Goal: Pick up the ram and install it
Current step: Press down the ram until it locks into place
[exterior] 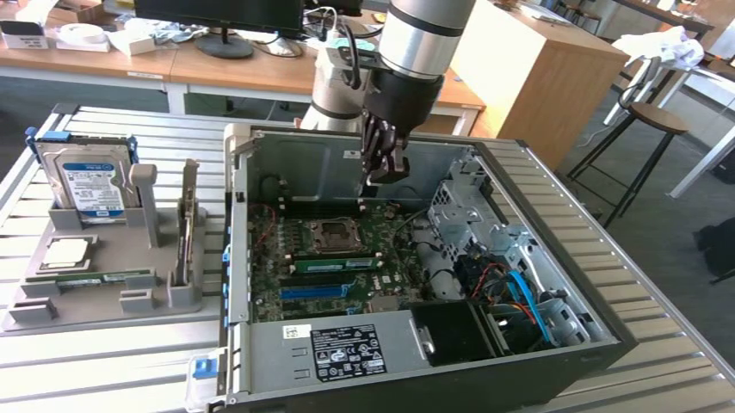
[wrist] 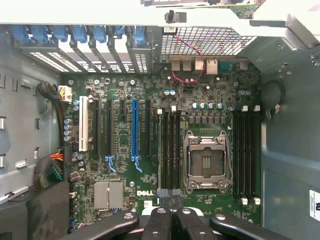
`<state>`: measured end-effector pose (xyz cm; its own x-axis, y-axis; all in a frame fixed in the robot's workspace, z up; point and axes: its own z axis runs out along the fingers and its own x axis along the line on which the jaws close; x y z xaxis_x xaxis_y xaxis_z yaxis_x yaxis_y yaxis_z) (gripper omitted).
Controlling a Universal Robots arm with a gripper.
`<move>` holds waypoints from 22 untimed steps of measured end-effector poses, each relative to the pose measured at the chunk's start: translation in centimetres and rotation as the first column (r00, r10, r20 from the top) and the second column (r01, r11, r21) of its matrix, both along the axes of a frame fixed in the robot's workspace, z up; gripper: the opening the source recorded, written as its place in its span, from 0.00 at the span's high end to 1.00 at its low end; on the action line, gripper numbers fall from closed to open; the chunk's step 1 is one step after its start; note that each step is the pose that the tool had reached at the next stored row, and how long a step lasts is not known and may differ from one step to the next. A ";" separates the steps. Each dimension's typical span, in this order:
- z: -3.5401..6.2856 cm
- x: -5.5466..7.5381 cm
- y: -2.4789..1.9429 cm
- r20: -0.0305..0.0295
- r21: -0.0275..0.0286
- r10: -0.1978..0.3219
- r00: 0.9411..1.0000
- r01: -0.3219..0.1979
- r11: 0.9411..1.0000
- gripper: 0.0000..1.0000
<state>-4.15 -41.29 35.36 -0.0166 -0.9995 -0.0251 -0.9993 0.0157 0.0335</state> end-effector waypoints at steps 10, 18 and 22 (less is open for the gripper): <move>-0.01 0.0 0.00 0.000 0.000 -0.017 1.000 0.017 1.000 0.90; -0.05 0.0 0.00 0.000 0.000 -0.091 0.996 0.091 0.996 0.90; -0.07 -0.1 0.00 0.000 0.000 -0.138 0.990 0.138 0.990 0.90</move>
